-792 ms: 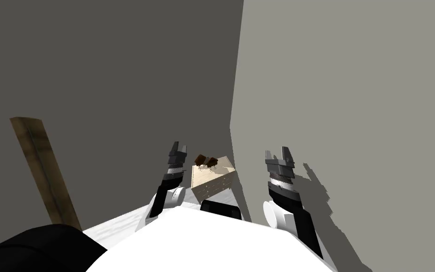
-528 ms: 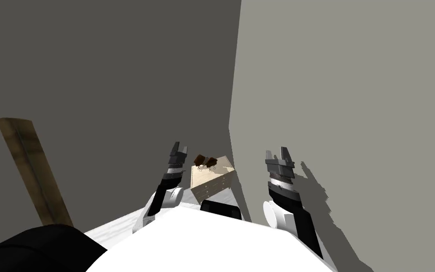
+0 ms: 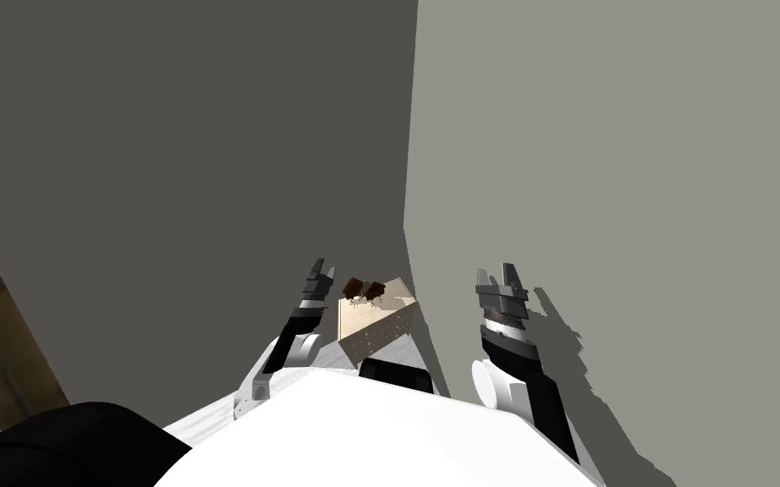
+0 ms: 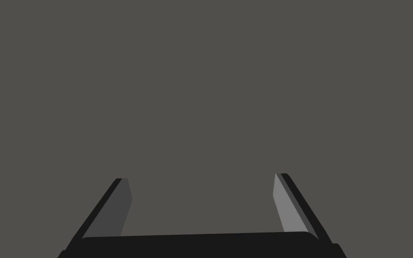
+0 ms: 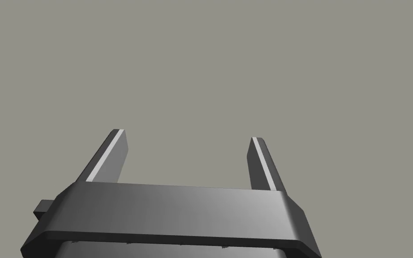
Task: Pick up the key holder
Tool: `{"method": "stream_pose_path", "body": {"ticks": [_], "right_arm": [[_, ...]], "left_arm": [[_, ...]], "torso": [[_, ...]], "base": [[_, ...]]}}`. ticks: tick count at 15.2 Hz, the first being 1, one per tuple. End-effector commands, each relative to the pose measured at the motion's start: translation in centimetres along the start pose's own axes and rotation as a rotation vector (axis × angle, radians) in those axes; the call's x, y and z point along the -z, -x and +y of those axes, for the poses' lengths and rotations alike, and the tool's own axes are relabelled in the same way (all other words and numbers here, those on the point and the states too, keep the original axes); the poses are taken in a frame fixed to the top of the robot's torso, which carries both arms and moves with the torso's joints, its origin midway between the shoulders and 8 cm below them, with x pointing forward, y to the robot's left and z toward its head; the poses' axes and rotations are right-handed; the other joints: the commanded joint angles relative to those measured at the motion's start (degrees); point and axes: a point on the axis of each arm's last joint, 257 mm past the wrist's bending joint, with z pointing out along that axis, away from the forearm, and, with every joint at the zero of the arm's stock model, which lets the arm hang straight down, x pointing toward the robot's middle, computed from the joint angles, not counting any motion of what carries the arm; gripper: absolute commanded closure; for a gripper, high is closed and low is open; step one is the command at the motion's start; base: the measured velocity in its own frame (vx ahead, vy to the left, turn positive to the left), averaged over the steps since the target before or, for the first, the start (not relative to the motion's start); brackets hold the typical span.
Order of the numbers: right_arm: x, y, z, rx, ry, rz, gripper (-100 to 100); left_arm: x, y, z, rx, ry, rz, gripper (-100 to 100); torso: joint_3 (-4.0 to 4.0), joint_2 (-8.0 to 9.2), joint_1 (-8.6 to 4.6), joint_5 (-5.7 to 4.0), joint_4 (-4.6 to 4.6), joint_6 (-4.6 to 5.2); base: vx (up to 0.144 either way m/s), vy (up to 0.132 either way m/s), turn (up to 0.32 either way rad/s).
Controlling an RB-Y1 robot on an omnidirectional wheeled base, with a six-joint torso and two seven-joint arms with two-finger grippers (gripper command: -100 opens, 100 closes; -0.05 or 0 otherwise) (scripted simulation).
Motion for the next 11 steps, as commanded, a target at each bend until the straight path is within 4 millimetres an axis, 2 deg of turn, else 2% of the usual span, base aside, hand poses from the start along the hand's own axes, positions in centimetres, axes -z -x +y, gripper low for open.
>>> {"method": "stream_pose_path", "body": {"ticks": [1,2,3,4,5,6,7,8,10,11], "right_arm": [[0.0,0.0,0.0,0.000,0.000,0.000,0],[0.0,0.0,0.0,0.000,0.000,0.000,0],[0.0,0.0,0.0,0.000,0.000,0.000,0],[0.0,0.0,0.0,0.000,0.000,0.000,0],[0.0,0.0,0.0,0.000,0.000,0.000,0],[0.0,0.0,0.0,0.000,0.000,0.000,0],[0.0,0.0,0.0,0.000,0.000,0.000,0],[0.0,0.0,0.0,0.000,0.000,0.000,0],[0.0,0.0,0.0,0.000,0.000,0.000,0],[0.0,0.0,0.0,0.000,0.000,0.000,0]], "left_arm": [[0.1,0.9,1.3,0.003,0.031,-0.005,-100],[0.2,2.2,2.9,0.010,0.066,-0.017,-100],[0.0,3.4,3.6,0.019,0.084,-0.029,-100],[0.3,3.7,4.5,0.018,0.103,-0.034,-100],[0.3,3.7,4.5,0.018,0.103,-0.034,-100],[0.3,5.1,5.5,0.029,0.127,-0.053,-100],[0.5,5.3,6.1,0.029,0.140,-0.057,-100],[0.3,6.7,6.8,0.043,0.156,-0.077,-100],[0.8,7.1,7.8,0.042,0.178,-0.085,-100],[0.8,8.7,8.7,0.058,0.199,-0.112,-100]], "torso": [[0.00,0.00,0.00,0.00,0.00,0.00],[0.00,0.00,-0.01,0.00,0.00,-0.01],[0.01,0.01,0.00,0.00,0.00,0.00],[0.01,0.03,0.00,-0.01,0.01,0.02],[0.02,0.03,0.00,0.00,0.01,0.00],[0.01,0.02,0.00,0.00,0.00,-0.04],[0.01,0.02,-0.01,-0.01,0.01,-0.01],[0.01,0.01,-0.01,0.00,0.00,-0.02],[0.01,0.01,-0.01,0.00,0.00,-0.01],[0.00,0.00,-0.02,0.00,0.00,-0.03]], "base": [[-0.019,0.008,-0.121],[-0.022,0.006,-0.167],[-0.030,0.005,-0.269],[-0.028,0.009,-0.202],[-0.019,0.009,-0.048],[-0.019,0.003,-0.131],[-0.018,0.004,-0.136],[-0.019,0.003,-0.167],[-0.017,0.005,-0.111],[-0.014,0.000,-0.136]]}}
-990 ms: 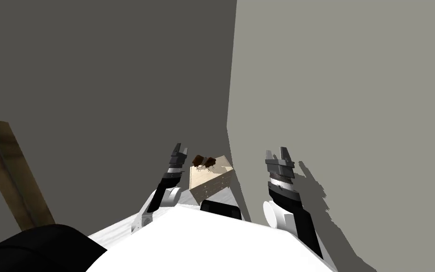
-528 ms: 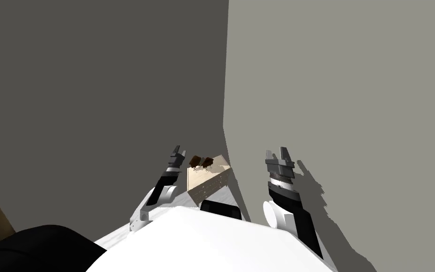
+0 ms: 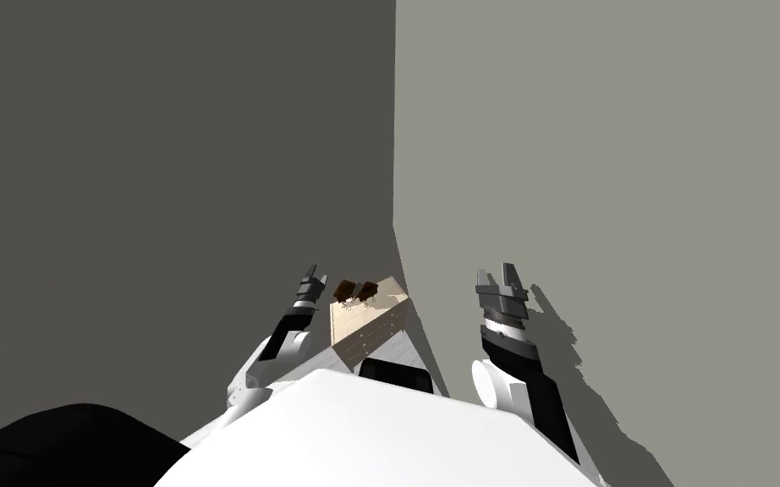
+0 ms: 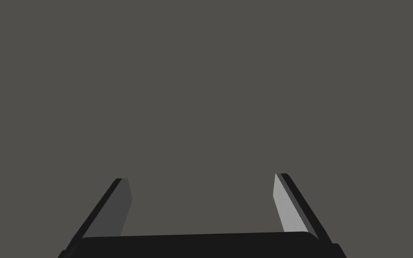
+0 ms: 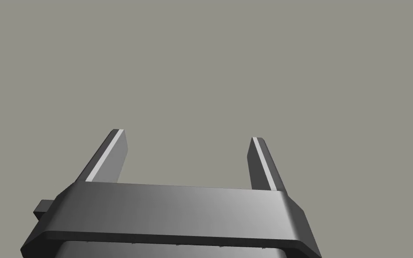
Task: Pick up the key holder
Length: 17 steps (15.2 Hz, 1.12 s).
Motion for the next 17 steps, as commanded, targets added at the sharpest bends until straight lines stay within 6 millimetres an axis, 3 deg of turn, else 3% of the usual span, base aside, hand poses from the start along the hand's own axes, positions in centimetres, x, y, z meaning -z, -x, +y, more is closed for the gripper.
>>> {"method": "stream_pose_path", "body": {"ticks": [1,2,7,9,12,14,15,17], "right_arm": [[0.0,0.0,0.0,0.000,0.000,0.000,0],[0.0,0.0,0.0,0.000,0.000,0.000,0],[0.0,0.0,0.0,0.000,0.000,0.000,0],[0.0,0.0,0.0,0.000,0.000,0.000,0],[0.0,0.0,0.0,0.000,0.000,0.000,0],[0.0,0.0,0.0,0.000,0.000,0.000,0],[0.0,0.0,0.0,0.000,0.000,0.000,0],[0.0,0.0,0.0,0.000,0.000,0.000,0]], "left_arm": [[-0.1,1.7,1.6,0.013,0.038,-0.028,-100],[-0.1,1.7,1.6,0.013,0.038,-0.028,-100],[-0.2,7.8,5.0,0.083,0.118,-0.139,-100],[0.4,8.4,6.3,0.082,0.146,-0.154,-100],[0.8,12.6,8.0,0.145,0.184,-0.242,-100],[1.5,13.2,9.3,0.144,0.211,-0.259,-100],[1.6,15.0,9.6,0.181,0.217,-0.301,-100],[2.3,15.6,10.7,0.180,0.241,-0.316,-100]], "torso": [[0.00,0.00,0.00,0.00,0.00,0.00],[0.00,0.00,0.00,0.00,0.00,0.00],[0.01,0.02,0.00,0.00,0.00,0.00],[0.01,0.02,0.00,0.00,0.00,-0.01],[-0.01,-0.01,-0.01,0.00,0.00,0.00],[0.00,0.01,-0.02,-0.01,0.00,-0.01],[0.00,0.00,-0.01,0.00,0.00,-0.04],[-0.01,-0.01,-0.03,0.00,0.00,0.00]], "base": [[-0.016,0.002,-0.167],[-0.012,0.005,-0.070],[-0.021,0.000,-0.198],[-0.017,0.002,-0.104],[-0.015,-0.004,-0.190],[-0.017,-0.002,-0.129],[-0.012,-0.005,-0.152],[-0.011,-0.002,-0.131]]}}
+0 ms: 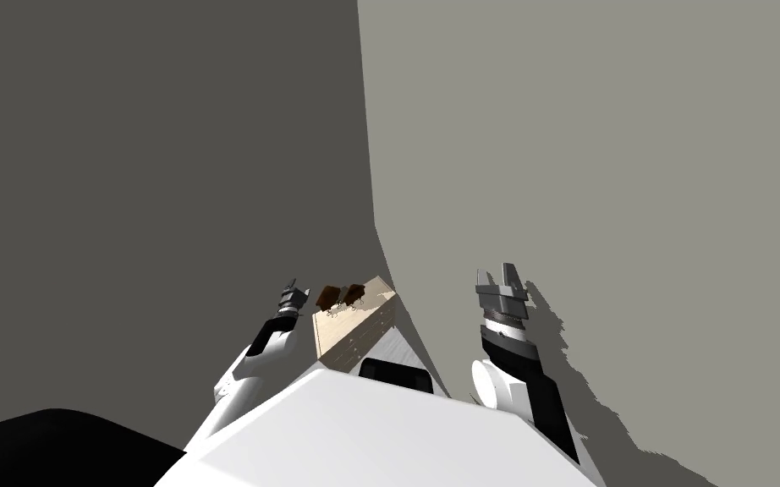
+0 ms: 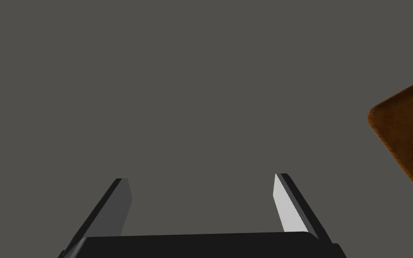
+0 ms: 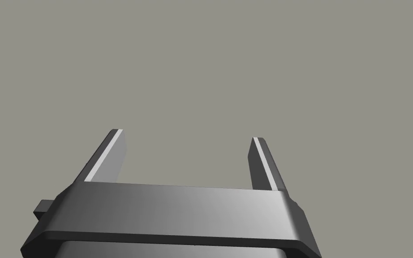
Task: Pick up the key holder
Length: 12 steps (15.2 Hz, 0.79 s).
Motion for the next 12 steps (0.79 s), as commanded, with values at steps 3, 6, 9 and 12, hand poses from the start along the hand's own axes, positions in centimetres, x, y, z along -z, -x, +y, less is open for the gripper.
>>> {"method": "stream_pose_path", "body": {"ticks": [3,6,9,12], "right_arm": [[0.0,0.0,0.0,0.000,0.000,0.000,0],[0.0,0.0,0.0,0.000,0.000,0.000,0],[0.0,0.0,0.0,0.000,0.000,0.000,0],[0.0,0.0,0.0,0.000,0.000,0.000,0]], "left_arm": [[-0.1,3.6,1.7,0.047,0.040,-0.072,-100],[-0.3,5.7,2.2,0.093,0.055,-0.120,-100],[0.0,8.4,3.5,0.141,0.082,-0.183,-100],[0.7,11.2,5.2,0.192,0.115,-0.253,-100]], "torso": [[-0.01,-0.01,-0.01,0.00,0.00,0.02],[-0.01,-0.01,-0.02,-0.01,0.00,0.03],[-0.01,-0.01,-0.01,0.00,0.00,0.03],[-0.01,-0.02,-0.01,0.00,-0.01,0.02]], "base": [[-0.005,-0.005,-0.122],[-0.009,-0.006,-0.147],[-0.007,-0.006,-0.148],[-0.004,-0.008,-0.144]]}}
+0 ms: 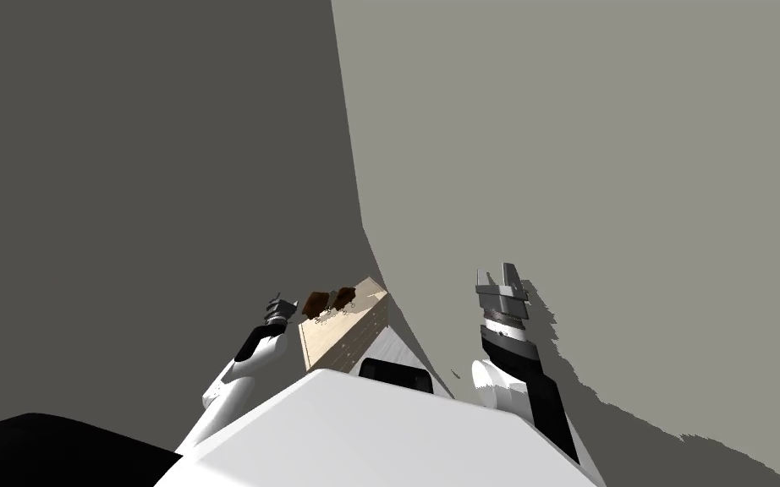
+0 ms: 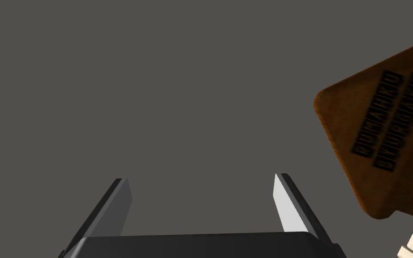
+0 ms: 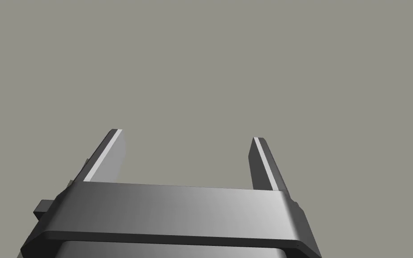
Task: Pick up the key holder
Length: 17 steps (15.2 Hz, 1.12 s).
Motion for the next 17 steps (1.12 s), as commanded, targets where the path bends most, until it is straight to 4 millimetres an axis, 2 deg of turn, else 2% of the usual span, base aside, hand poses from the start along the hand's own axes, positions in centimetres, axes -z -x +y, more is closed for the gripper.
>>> {"method": "stream_pose_path", "body": {"ticks": [1,5,8,11,13,17], "right_arm": [[0.0,0.0,0.0,0.000,0.000,0.000,0],[0.0,0.0,0.0,0.000,0.000,0.000,0],[0.0,0.0,0.0,0.000,0.000,0.000,0],[0.0,0.0,0.0,0.000,0.000,0.000,0],[0.0,0.0,0.0,0.000,0.000,0.000,0],[0.0,0.0,0.0,0.000,0.000,0.000,0]], "left_arm": [[-0.3,2.6,0.6,0.076,0.021,-0.068,-100],[0.0,7.3,2.5,0.191,0.060,-0.185,-100],[0.5,8.3,3.4,0.190,0.077,-0.207,-100],[0.9,11.3,4.7,0.311,0.093,-0.295,-100],[1.5,12.3,5.7,0.311,0.111,-0.319,-100],[2.5,15.0,7.6,0.431,0.129,-0.408,-100]], "torso": [[0.00,0.00,0.00,0.00,0.00,0.00],[-0.01,-0.02,-0.02,0.00,0.00,0.00],[-0.01,-0.02,-0.02,-0.01,-0.01,-0.03],[-0.02,-0.03,-0.01,0.00,-0.01,0.01],[-0.02,-0.04,-0.02,0.00,-0.01,0.00],[-0.03,-0.05,-0.01,0.00,-0.01,-0.03]], "base": [[-0.006,-0.015,-0.237],[-0.001,-0.012,-0.216],[0.002,-0.009,-0.073],[0.004,-0.011,-0.215],[0.004,-0.006,-0.106],[0.007,-0.008,-0.127]]}}
